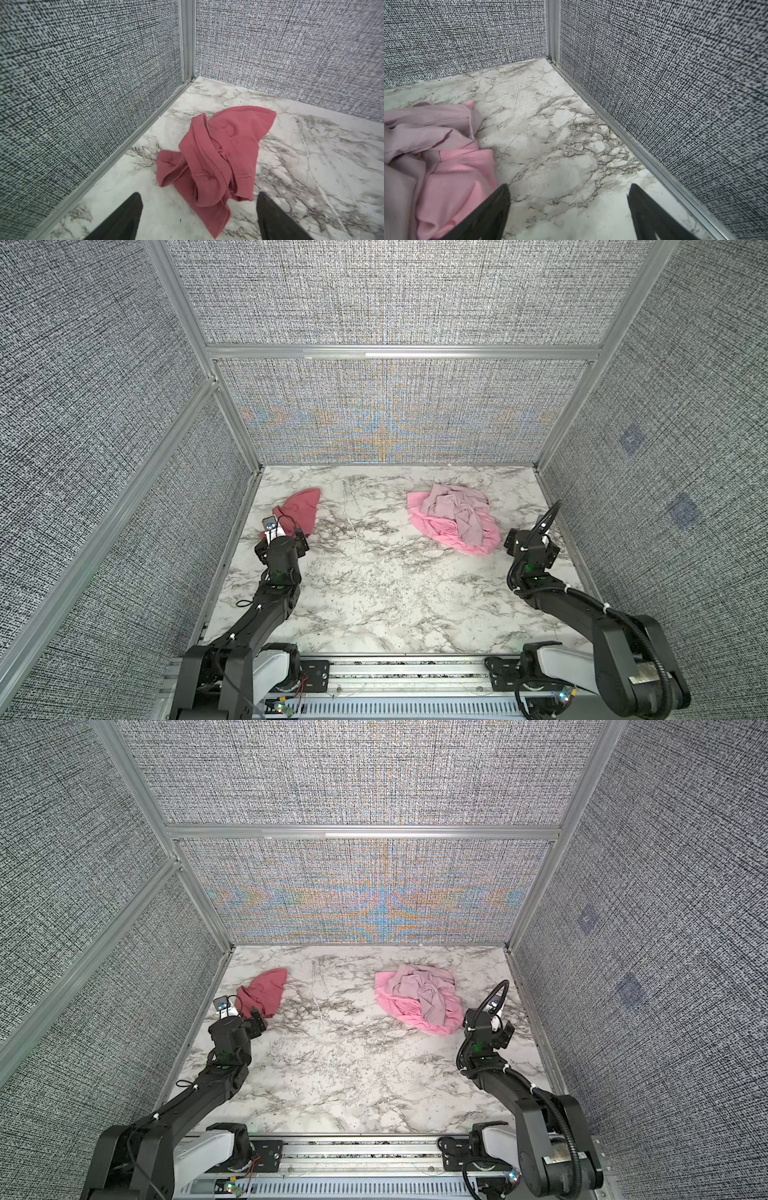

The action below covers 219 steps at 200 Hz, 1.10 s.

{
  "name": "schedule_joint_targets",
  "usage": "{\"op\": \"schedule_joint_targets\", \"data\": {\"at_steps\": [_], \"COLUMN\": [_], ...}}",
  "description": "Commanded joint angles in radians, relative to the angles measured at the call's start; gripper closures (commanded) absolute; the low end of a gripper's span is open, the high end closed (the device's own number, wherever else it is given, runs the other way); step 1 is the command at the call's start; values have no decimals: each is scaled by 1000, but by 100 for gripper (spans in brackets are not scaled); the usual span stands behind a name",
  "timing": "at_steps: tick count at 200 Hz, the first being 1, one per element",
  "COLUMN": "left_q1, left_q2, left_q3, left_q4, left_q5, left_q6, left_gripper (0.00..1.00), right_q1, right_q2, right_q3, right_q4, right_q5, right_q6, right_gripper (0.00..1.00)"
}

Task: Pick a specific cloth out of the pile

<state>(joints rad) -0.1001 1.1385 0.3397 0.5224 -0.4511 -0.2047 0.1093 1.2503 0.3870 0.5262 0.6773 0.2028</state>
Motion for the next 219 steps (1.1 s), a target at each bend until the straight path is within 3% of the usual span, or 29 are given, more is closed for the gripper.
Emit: {"op": "schedule_joint_targets", "data": {"at_steps": [1, 59, 103, 150, 192, 204, 219], "left_q1": [4, 9, 13, 13, 25, 27, 28], "left_q2": [58, 181, 303, 341, 374, 415, 390], "left_q3": [11, -76, -180, -160, -178, -192, -187], "left_q4": [134, 483, 782, 775, 812, 902, 852], "left_q5": [-47, -24, 33, 130, 192, 209, 206], "left_q6": [55, 154, 183, 215, 209, 236, 217], "left_gripper": [12, 12, 12, 11, 9, 8, 8], "right_q1": [-3, -3, -5, -21, -82, -89, -100], "right_q2": [37, 127, 219, 243, 266, 307, 275], "right_q3": [-2, -92, -88, -74, -82, -94, -69], "right_q4": [125, 445, 510, 496, 509, 580, 473], "right_q5": [37, -17, -147, -225, -438, -470, -520], "right_q6": [-32, -140, -189, -192, -188, -199, -198], "right_gripper": [9, 6, 5, 3, 3, 3, 3]}}
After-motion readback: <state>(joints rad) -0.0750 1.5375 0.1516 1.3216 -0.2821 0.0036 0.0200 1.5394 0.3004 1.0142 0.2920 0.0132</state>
